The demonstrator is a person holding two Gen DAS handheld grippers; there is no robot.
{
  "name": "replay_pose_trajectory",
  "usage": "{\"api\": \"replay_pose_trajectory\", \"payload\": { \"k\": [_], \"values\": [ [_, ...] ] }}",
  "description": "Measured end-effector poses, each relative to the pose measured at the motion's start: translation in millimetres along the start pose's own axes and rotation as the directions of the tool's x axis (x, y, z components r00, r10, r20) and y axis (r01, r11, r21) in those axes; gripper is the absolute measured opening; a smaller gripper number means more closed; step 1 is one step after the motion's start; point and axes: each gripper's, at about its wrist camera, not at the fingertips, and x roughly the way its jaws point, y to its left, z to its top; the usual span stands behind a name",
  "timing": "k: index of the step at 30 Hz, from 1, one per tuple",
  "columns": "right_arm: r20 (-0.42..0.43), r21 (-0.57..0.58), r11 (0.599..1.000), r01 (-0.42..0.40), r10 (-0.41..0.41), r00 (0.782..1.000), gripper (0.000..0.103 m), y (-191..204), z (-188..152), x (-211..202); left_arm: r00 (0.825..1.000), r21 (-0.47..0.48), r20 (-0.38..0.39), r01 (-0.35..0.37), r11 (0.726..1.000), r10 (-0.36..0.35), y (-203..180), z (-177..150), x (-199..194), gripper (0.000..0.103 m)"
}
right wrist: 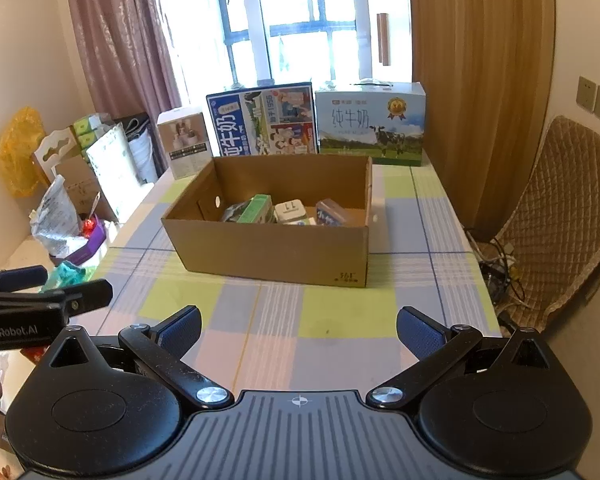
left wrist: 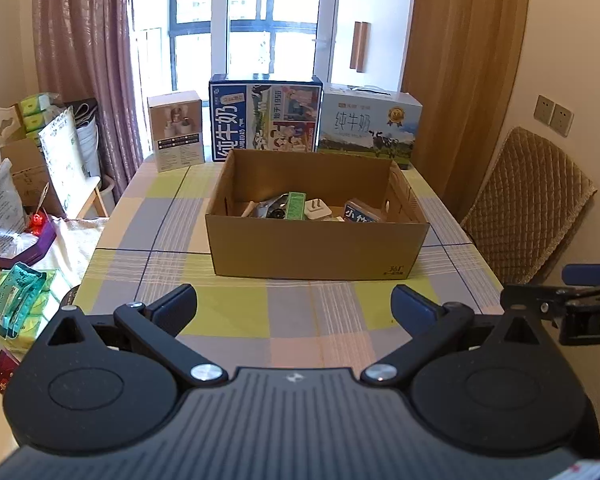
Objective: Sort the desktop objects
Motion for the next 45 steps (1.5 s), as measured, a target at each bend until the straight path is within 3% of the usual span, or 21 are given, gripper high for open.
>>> {"api": "replay_pose_trajectory", "payload": {
  "k": [45],
  "values": [
    [-0.039, 0.010, 1.000, -0.009, 0.009, 0.999, 0.101, 8.7, -28.5, -9.9, 1.000, 0.014, -0.028, 0.009, 1.000, -0.009, -2.6, -24.9, -9.5, 0.102]
  ]
}}
